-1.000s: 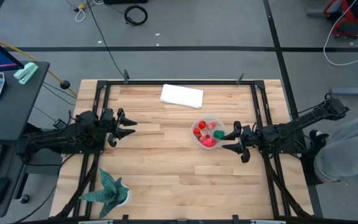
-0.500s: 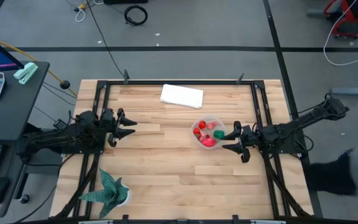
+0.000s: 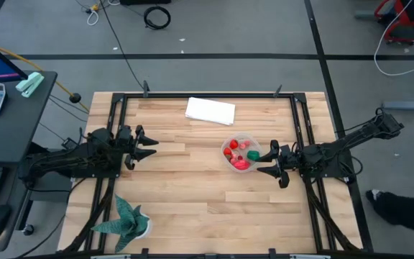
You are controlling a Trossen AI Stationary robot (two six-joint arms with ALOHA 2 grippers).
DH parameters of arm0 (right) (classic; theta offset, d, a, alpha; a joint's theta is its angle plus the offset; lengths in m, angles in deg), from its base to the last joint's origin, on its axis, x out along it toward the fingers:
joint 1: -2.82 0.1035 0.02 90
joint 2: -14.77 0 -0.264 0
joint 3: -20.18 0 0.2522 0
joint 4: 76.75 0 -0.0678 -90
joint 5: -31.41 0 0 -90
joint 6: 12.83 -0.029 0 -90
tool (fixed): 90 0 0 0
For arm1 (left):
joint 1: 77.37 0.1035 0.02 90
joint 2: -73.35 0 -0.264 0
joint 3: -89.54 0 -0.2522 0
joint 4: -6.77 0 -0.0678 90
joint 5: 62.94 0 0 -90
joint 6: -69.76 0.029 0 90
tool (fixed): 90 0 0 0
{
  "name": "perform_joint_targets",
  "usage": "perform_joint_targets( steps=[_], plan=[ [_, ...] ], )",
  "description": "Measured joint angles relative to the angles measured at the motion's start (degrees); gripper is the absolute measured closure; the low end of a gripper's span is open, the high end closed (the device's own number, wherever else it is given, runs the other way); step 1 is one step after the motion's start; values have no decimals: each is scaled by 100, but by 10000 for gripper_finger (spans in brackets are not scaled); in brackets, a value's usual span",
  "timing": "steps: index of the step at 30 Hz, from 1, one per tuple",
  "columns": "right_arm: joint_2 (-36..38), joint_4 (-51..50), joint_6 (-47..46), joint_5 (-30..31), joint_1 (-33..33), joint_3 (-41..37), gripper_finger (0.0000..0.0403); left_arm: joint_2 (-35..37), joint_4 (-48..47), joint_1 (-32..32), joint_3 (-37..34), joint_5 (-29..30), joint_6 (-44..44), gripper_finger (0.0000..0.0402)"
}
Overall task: Pick and placing Produce into tupperware
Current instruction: Return to Home Position
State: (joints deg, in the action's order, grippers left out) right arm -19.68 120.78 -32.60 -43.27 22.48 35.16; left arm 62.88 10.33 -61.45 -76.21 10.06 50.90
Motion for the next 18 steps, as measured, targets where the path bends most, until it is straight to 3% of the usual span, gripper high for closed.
perform_joint_targets(
  steps=[18],
  plan=[
    [0, 0, -2, 1, 0, 0, 215, 1, 0, 0, 0, 0, 0, 210]
  ],
)
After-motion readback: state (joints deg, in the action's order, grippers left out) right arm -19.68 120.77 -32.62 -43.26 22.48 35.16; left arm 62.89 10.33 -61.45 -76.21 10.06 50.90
